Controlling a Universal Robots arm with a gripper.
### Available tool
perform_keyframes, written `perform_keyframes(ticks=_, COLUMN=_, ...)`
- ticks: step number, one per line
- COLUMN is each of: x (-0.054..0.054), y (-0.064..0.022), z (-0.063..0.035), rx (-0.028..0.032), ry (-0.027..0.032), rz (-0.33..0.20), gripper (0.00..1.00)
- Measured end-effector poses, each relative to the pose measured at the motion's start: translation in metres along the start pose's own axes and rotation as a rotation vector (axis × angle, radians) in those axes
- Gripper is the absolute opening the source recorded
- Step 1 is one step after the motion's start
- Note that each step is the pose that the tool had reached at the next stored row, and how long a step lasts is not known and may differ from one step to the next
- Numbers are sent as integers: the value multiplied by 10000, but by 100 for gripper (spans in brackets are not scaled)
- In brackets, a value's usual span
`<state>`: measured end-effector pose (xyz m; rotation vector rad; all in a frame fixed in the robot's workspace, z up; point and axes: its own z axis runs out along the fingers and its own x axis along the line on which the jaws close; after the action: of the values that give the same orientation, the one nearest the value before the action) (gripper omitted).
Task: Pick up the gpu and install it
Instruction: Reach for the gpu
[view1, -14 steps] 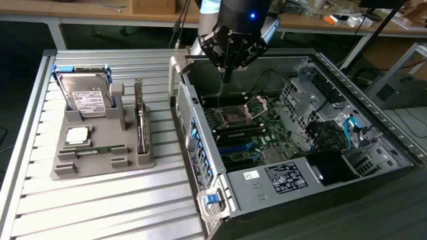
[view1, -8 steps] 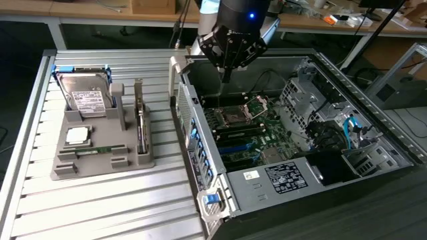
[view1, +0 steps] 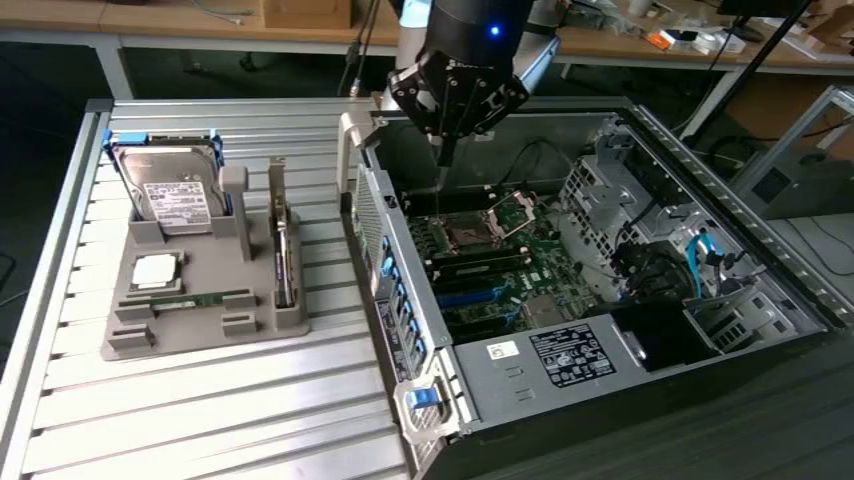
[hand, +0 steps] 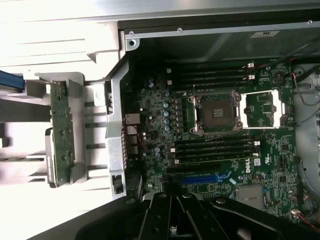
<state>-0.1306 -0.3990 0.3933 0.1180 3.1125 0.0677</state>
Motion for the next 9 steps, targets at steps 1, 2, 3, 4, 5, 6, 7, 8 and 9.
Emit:
perform_keyframes(ticks=1, x=11, y=-1, z=0, rx=0, ry=0, rz=0, gripper=10)
perform_keyframes(ticks=2, x=24, y=-2, z=-1, rx=0, ry=0, rz=0, gripper=10)
perform_keyframes(ticks=3, x=31, y=-2, z=-1, rx=0, ry=0, rz=0, gripper=10)
perform_keyframes(ticks=4, x=38, y=-3, z=-1, rx=0, ry=0, rz=0, gripper=10)
perform_keyframes(ticks=5, x=46, y=-3, z=-1, rx=0, ry=0, rz=1, gripper=10)
perform_keyframes(ticks=6, x=59, y=-4, z=-2, rx=0, ry=0, rz=1, gripper=10)
perform_keyframes(ticks=7, x=68, y=-5, z=-2, rx=0, ry=0, rz=0, gripper=10)
perform_keyframes(ticks=8, x=78, y=-6, z=-2, rx=0, ry=0, rz=1, gripper=10)
perform_keyframes(ticks=9, x=87, y=-7, z=-2, rx=0, ry=0, rz=0, gripper=10)
